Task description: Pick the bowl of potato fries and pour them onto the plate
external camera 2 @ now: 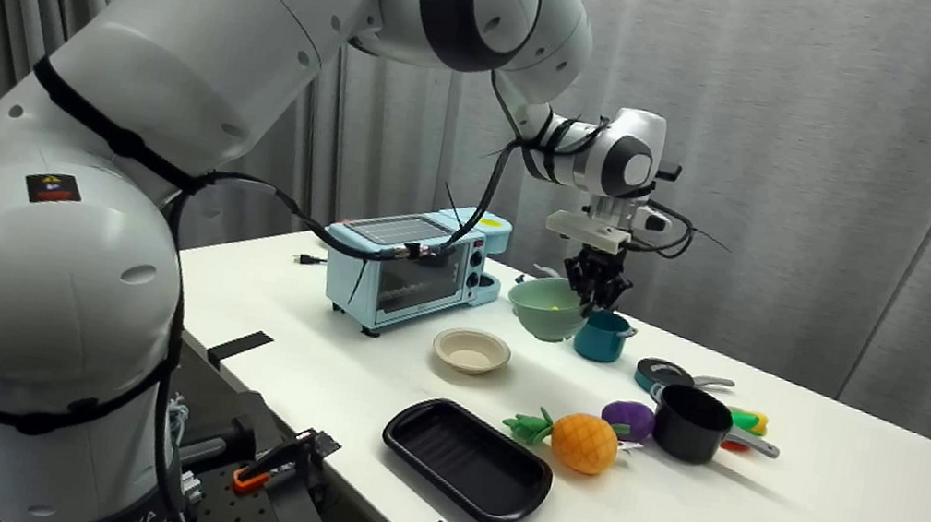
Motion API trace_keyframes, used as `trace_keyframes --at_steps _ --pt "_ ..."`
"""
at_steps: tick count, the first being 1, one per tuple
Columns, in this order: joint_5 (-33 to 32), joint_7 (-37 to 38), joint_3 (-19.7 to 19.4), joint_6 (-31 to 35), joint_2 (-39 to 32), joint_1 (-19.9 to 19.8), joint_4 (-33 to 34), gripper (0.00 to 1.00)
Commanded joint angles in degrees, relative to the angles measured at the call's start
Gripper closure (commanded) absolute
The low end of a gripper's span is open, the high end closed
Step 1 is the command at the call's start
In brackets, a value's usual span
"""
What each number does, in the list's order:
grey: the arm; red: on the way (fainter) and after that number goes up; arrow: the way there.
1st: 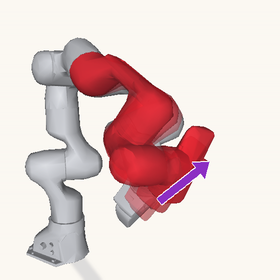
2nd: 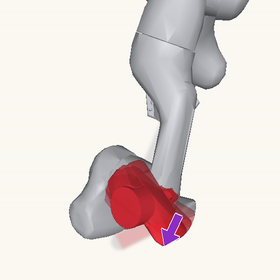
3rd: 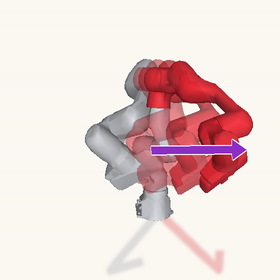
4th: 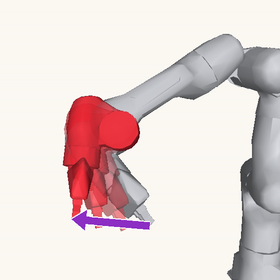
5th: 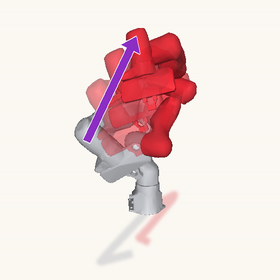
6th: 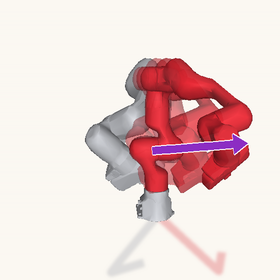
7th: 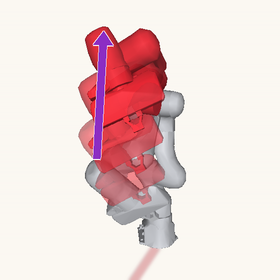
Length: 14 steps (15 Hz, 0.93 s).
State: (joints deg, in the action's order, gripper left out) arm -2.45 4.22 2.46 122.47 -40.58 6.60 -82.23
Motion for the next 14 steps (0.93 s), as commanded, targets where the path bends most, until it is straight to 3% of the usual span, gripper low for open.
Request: trace_keyframes --at_steps 1,8,14 --pt "-2.5 -0.1 -0.4 4.1 5.6 2.0 -7.5 0.98" --pt "-13.0 2.9 -1.8 12.9 10.4 7.5 -16.7 0.98" --pt "-25.7 11.3 -5.2 22.5 13.0 13.0 -22.3 0.98"
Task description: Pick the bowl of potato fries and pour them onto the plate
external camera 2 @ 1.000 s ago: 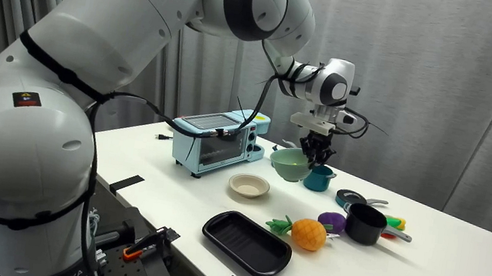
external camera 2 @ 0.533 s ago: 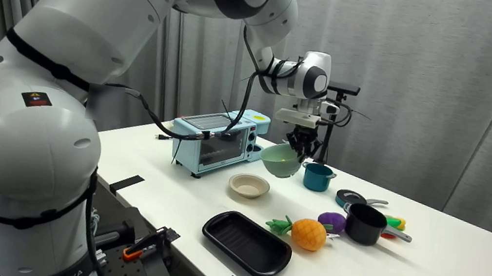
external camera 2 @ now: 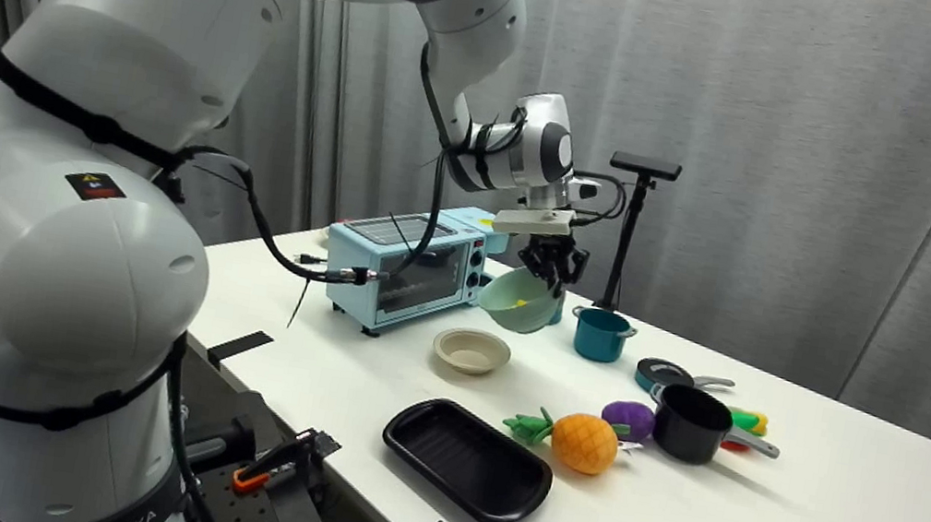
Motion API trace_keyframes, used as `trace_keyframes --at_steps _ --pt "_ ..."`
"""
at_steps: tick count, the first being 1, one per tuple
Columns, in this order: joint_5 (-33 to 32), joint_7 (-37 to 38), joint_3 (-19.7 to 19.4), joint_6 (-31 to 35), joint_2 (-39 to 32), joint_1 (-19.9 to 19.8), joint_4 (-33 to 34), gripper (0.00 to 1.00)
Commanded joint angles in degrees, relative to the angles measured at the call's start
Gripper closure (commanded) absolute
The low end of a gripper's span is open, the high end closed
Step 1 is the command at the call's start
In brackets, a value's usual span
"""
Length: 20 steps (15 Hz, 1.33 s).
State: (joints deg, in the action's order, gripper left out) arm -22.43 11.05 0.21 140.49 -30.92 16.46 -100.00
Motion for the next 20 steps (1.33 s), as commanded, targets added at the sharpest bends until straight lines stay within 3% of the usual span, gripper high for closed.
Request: trace_keyframes --at_steps 1,9,14,15,20 --pt "-7.9 6.2 -3.7 5.8 3.7 4.0 -5.1 0.98" --pt "-27.0 22.3 -7.8 11.2 5.9 9.3 -10.0 0.98" --pt "-42.5 34.9 -5.9 10.5 8.5 8.7 -13.8 0.98" --pt "-44.4 36.7 -8.1 11.3 8.8 10.9 -14.8 0.98" --pt "-55.4 45.3 -7.3 10.8 10.2 11.5 -17.4 0.98"
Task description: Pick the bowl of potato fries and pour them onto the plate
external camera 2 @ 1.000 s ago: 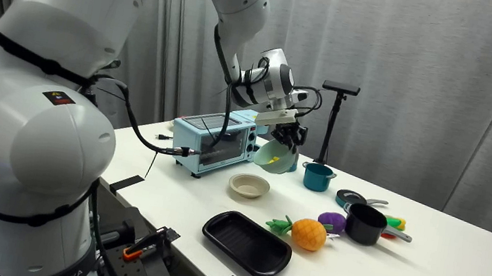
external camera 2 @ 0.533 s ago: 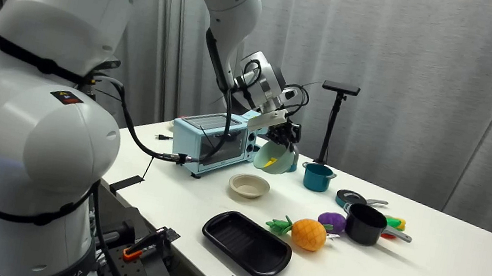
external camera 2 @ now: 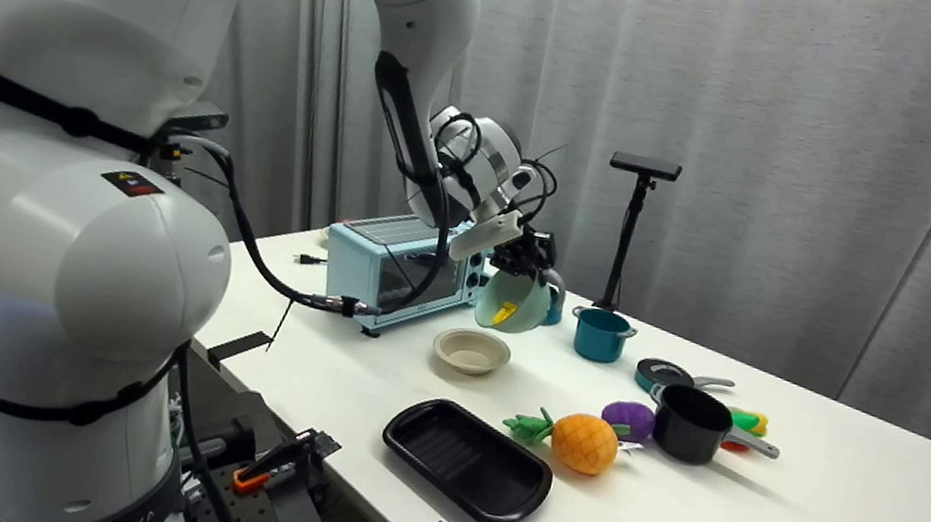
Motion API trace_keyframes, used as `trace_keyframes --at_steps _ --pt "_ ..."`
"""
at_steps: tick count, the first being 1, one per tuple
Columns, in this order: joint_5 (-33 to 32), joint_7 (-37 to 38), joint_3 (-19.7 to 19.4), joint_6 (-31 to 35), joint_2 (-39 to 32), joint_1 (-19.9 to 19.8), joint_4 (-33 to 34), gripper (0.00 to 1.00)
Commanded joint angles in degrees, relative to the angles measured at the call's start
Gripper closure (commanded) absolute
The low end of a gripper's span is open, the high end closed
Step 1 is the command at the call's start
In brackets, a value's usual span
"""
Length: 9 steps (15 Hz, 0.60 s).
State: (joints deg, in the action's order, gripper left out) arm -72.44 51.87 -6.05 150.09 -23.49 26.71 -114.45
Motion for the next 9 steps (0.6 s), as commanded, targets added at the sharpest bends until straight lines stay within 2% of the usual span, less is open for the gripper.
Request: trace_keyframes --at_steps 1,6,7,8,9 --pt "-6.9 5.8 -1.0 1.3 3.0 1.3 -3.3 0.98" --pt "-13.3 13.2 -0.7 1.3 3.8 1.3 -4.6 0.98" --pt "-13.8 14.2 -0.5 1.6 4.0 1.1 -4.9 0.98" --pt "-11.2 11.1 0.0 0.0 1.5 0.7 -2.8 0.91" --pt "-11.7 12.0 0.0 0.0 1.7 0.7 -3.1 0.91"
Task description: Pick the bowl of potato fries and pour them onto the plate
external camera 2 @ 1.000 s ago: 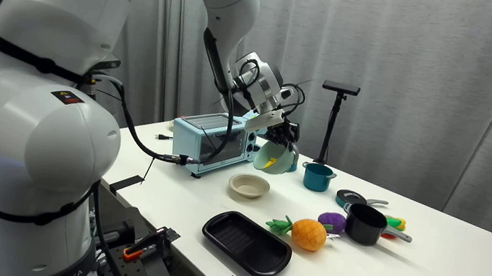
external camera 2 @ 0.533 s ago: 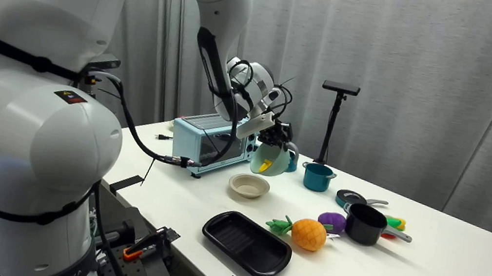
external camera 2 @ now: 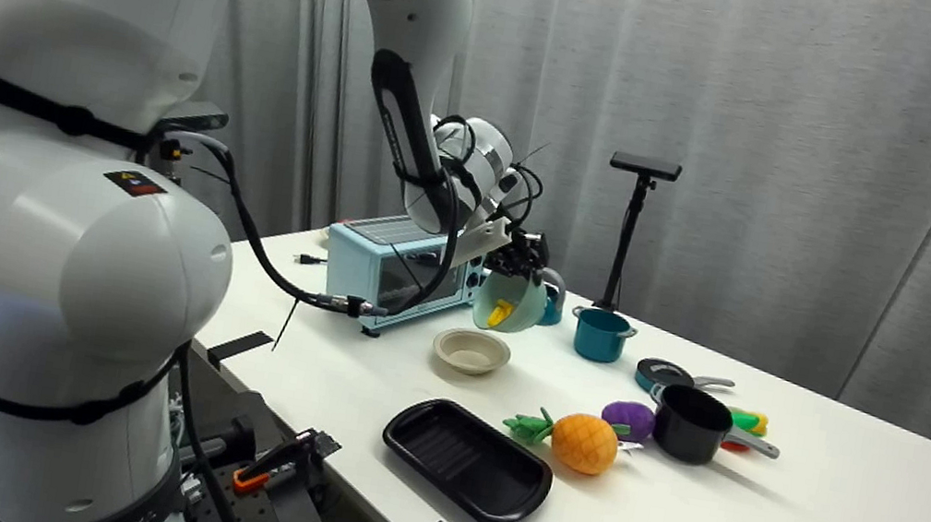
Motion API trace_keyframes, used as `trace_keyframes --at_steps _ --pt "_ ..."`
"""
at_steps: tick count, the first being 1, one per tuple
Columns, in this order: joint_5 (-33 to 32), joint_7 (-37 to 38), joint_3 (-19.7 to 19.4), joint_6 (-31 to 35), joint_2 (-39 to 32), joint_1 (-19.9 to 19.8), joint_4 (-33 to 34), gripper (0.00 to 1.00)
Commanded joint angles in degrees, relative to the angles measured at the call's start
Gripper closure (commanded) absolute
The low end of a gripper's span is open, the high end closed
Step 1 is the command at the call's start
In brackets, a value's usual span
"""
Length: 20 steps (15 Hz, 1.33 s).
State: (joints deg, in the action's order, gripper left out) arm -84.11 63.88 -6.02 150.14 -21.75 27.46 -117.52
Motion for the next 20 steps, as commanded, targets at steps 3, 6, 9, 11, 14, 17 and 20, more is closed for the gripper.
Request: trace_keyframes --at_steps 3,6,9,11,14,17,20 --pt "-0.1 0.4 0.0 0.0 0.1 0.0 -0.1 0.91" --pt "-0.1 0.4 0.0 0.0 0.1 0.0 -0.1 0.91" --pt "-0.7 0.9 0.0 -0.3 -0.1 0.3 0.3 0.98" --pt "-1.8 1.8 0.1 -0.4 -0.8 0.8 0.9 0.98" --pt "-2.6 2.5 0.6 -0.7 -1.2 1.5 1.6 0.98" --pt "-4.8 4.1 0.5 -1.2 -1.2 2.7 2.0 0.98" --pt "-10.7 8.9 0.2 -2.3 -0.7 4.1 2.0 0.98"
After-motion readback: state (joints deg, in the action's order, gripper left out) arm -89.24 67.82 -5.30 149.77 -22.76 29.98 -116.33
